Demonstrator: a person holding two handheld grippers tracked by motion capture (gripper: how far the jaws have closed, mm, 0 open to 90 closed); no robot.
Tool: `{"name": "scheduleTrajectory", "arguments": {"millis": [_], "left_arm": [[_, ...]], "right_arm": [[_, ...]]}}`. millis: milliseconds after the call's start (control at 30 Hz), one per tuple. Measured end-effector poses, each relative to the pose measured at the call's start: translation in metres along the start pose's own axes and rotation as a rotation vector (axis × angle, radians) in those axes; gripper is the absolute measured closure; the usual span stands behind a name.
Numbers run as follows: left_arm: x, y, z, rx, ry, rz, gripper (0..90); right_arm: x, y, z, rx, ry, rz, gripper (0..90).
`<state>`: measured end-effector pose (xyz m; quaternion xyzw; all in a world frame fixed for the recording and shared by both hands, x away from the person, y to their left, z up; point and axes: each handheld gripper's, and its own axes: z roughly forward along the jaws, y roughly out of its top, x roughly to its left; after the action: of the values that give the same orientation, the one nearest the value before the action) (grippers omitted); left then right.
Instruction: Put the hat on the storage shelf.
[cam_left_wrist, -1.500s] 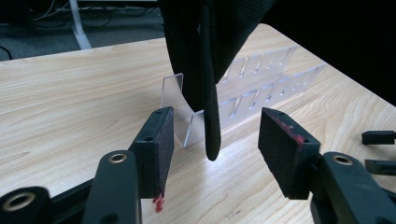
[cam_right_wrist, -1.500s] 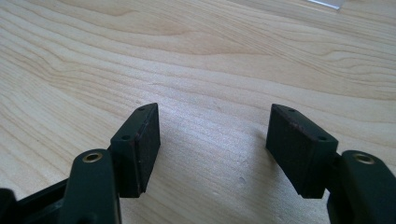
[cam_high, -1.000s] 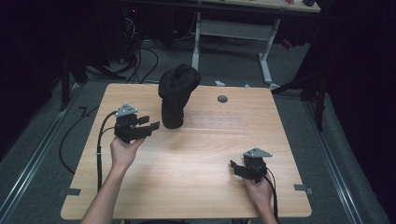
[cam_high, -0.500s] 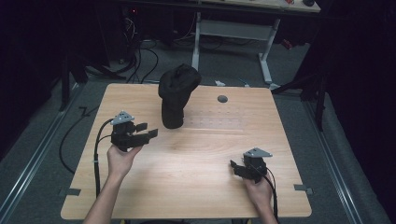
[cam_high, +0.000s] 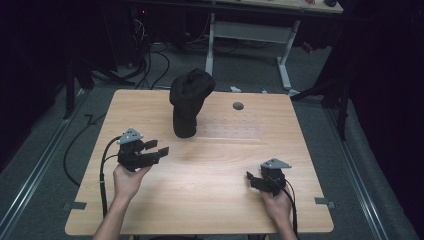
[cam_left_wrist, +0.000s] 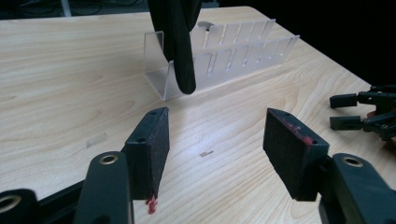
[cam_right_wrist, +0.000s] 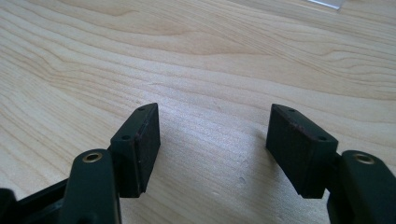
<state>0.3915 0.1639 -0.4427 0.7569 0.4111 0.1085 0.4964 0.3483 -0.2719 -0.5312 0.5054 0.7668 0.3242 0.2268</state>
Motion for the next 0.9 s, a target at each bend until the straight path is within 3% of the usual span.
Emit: {"name": "scheduleTrajectory", "arguments": {"millis": [900], "left_arm": [[-0.004,-0.035,-0.004,0.016,0.001,-0.052,39.8]], "right_arm": [[0.0,0.0,0.0,0.0,-0.001,0.0,35.1]]}}
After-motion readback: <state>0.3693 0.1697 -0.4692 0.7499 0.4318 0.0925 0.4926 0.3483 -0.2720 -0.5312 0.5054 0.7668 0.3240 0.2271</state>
